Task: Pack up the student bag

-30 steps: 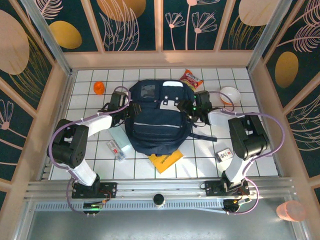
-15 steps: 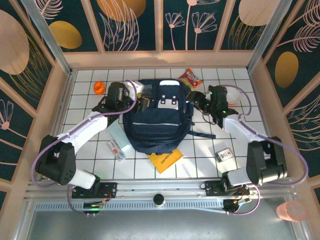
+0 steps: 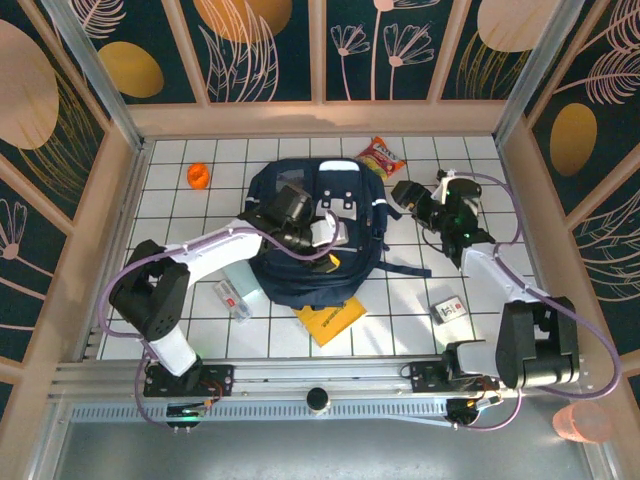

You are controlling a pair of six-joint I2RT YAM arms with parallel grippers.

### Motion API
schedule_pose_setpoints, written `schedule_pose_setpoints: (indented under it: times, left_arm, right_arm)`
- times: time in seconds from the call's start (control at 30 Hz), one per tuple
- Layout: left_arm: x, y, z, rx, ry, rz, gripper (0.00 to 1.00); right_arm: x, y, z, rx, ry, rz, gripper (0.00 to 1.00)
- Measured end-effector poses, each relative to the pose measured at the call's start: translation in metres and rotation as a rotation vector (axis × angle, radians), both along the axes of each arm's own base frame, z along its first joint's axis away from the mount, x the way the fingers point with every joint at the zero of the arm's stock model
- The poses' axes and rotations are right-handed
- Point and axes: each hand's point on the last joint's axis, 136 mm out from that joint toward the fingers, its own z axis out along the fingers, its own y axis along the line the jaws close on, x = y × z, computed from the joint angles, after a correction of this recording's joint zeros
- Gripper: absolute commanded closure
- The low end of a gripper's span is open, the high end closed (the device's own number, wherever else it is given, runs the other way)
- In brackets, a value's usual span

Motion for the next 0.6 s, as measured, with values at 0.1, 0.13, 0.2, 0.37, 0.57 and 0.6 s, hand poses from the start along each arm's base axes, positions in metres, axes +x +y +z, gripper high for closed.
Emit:
schedule_pose_setpoints:
  times: [0.1,0.13,0.2,0.37,0.57,0.6]
  left_arm:
    - [-0.013,-0.009,-0.002,0.014,-0.030,-0.056,0.31]
    - [-0.015,-0.012,-0.004,0.022,-0.043,-0.065,0.30]
    - [-0.015,-0.015,-0.009,0.042,-0.070,-0.063,0.30]
    - [-0.003,-0.013,-0.029,0.102,-0.127,0.016,0.29]
    - [0.015,-0.014,-0.031,0.110,-0.167,0.103,0.31]
    - [0.017,-0.014,-0.032,0.112,-0.169,0.113,0.31]
  right_arm:
    - [-0.012,0.002,0.006,0.012,-0.036,0.019,0.24]
    - [-0.016,0.002,0.007,0.014,-0.044,0.022,0.24]
    - [-0.023,0.001,0.005,0.016,-0.050,0.024,0.23]
    - [-0.035,-0.001,0.000,0.016,-0.062,0.021,0.23]
    - [-0.044,-0.002,0.001,0.012,-0.085,0.023,0.23]
    - [-0.046,-0.003,0.002,0.011,-0.091,0.020,0.23]
